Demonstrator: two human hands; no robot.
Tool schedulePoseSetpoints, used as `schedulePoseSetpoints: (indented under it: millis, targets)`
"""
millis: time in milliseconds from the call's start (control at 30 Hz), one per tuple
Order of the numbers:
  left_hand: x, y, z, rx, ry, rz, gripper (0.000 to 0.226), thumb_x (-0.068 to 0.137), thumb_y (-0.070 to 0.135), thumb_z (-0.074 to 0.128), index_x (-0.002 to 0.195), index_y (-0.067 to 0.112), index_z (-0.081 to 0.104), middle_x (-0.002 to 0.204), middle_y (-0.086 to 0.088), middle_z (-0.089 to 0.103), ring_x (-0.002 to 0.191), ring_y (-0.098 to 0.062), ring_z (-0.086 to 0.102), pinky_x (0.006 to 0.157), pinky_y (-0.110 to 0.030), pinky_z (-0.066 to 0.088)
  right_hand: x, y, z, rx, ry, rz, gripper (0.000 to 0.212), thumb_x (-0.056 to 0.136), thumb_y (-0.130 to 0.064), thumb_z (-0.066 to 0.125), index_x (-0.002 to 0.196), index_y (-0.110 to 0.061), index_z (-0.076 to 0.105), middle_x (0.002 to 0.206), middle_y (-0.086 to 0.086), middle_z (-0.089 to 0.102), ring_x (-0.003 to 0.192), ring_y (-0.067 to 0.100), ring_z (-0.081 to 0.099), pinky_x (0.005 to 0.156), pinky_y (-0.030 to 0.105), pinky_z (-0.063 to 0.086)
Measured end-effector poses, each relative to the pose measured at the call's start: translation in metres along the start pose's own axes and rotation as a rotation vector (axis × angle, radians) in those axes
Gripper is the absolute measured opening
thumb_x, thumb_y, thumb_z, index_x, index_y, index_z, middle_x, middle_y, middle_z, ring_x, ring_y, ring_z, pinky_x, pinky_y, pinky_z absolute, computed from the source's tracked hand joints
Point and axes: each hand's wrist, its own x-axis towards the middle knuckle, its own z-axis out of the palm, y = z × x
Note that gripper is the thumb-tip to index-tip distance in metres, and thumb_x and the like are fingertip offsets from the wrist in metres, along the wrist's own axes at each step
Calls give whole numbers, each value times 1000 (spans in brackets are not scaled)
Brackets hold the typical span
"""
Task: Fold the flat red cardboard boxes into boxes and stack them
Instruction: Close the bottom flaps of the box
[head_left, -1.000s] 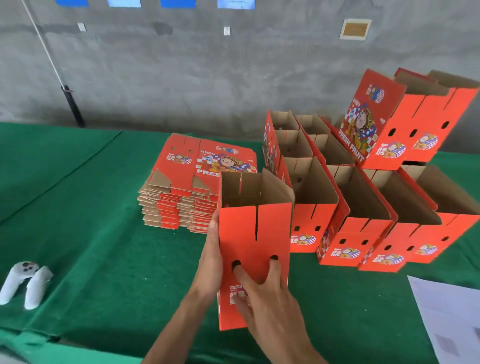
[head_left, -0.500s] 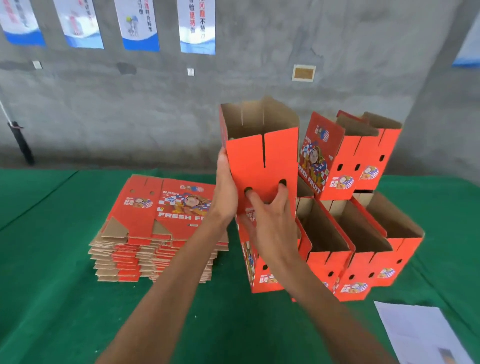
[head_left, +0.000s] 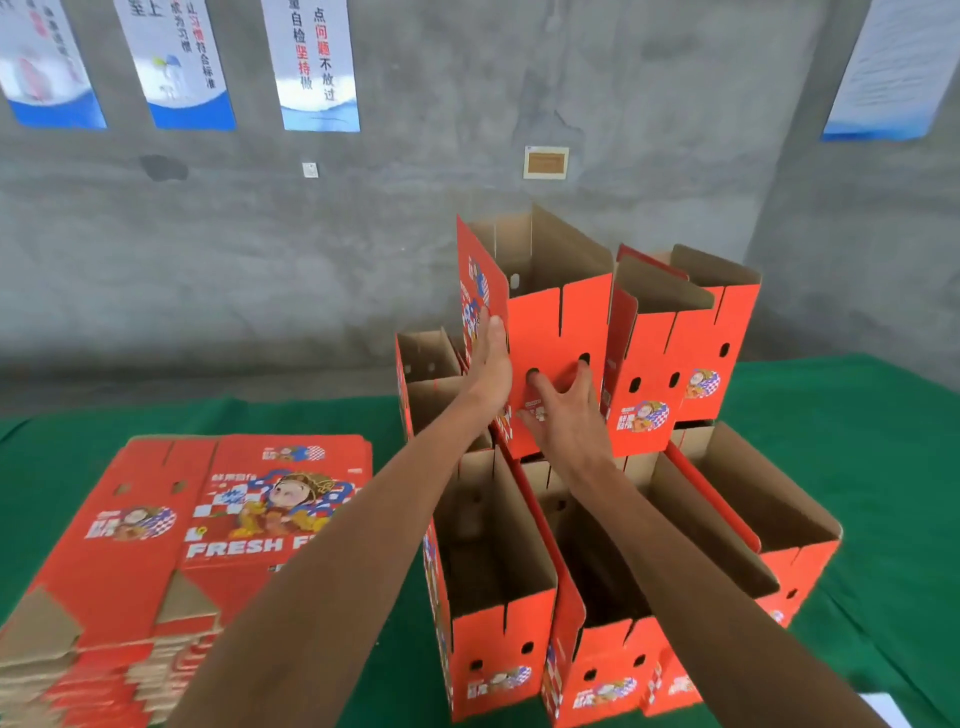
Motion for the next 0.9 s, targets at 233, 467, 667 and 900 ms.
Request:
schedulePoseSetpoints:
  millis: [233, 467, 667, 900]
  targets:
    - [73, -31, 31, 23, -37, -57, 73, 97, 76, 6, 160, 40, 15, 152, -2, 47, 139, -27, 47, 116, -60, 38, 47, 53, 44, -8, -106, 52, 46, 103, -37, 56, 147, -31, 42, 159, 26, 16, 142, 44, 35, 103, 54, 48]
    - [92, -51, 38, -9, -88, 6, 63, 104, 65, 12, 161, 38, 12, 153, -3, 46, 137, -25, 51, 115, -58, 42, 52, 64, 62, 22, -147, 92, 46, 107, -30, 50, 151, -34, 38, 163, 27, 8, 144, 47, 34, 109, 53, 44]
    - [81, -62, 32, 7, -79, 42, 54, 110, 51, 23, 157, 25, 25, 132, -1, 60, 121, -12, 64, 95, -28, 58, 35, 47, 38, 157, -183, 192, 47, 106, -23, 51, 152, -28, 46, 165, 30, 5, 129, 43, 55, 112, 43, 42]
    - [29, -131, -81, 696, 131, 9, 51, 105, 40, 52, 148, 13, 48, 149, -9, 53, 139, -26, 47, 115, -35, 35, 1, -12, 20, 348, -93, 207, 18, 98, -26, 62, 109, -15, 72, 106, 4, 72, 101, 20, 67, 91, 37, 53]
